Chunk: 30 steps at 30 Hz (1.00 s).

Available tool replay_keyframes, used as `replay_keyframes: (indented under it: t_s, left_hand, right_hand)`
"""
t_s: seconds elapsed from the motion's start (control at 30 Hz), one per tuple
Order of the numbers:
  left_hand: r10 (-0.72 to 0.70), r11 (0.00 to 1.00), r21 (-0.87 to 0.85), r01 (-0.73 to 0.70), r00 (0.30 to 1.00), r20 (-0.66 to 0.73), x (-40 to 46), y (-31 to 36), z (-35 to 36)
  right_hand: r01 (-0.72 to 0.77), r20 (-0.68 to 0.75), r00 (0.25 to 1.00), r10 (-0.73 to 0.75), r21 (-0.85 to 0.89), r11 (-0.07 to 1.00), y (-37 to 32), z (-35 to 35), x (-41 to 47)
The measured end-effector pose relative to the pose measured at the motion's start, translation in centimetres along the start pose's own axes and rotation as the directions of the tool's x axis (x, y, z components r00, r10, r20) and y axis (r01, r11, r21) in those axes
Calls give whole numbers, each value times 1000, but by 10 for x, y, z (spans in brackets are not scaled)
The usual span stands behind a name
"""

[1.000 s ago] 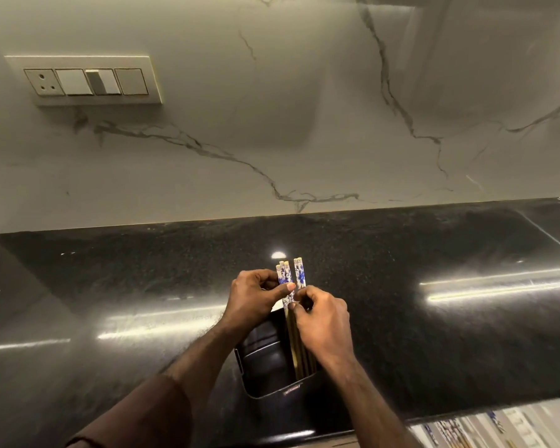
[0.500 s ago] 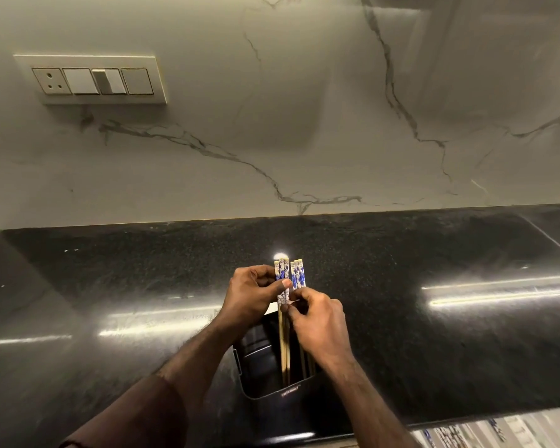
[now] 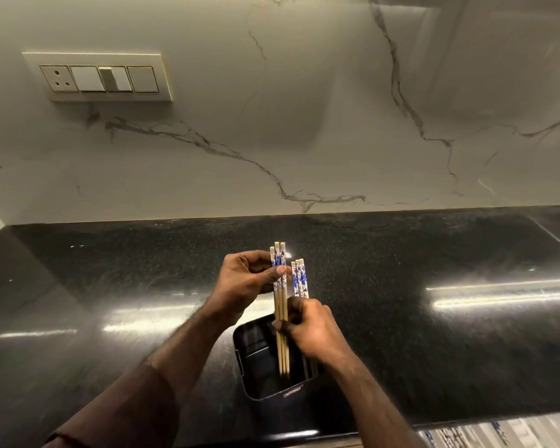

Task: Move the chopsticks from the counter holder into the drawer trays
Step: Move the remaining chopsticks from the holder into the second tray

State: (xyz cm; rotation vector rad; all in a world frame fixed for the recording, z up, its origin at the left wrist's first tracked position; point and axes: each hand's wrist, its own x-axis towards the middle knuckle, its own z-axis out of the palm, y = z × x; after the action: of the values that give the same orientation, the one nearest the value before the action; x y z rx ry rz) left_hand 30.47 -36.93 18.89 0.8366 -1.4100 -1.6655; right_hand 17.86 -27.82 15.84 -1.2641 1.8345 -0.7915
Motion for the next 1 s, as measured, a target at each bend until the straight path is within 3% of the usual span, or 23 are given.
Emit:
replay_keyframes:
  t_s: [0.33, 0.5, 1.0]
  left_hand:
    - [78, 997, -7, -78, 997, -22, 17, 70, -5]
    - [121, 991, -45, -123, 991, -49, 19, 84, -5]
    - [143, 989, -27, -148, 982, -124, -10, 102, 1]
  right_hand:
    - [-51, 264, 963, -44, 341, 939, -5, -19, -9]
    - [-64, 315, 944, -94, 457, 887, -6, -23, -12]
    - [-141, 411, 900, -141, 583, 801, -13, -35, -38]
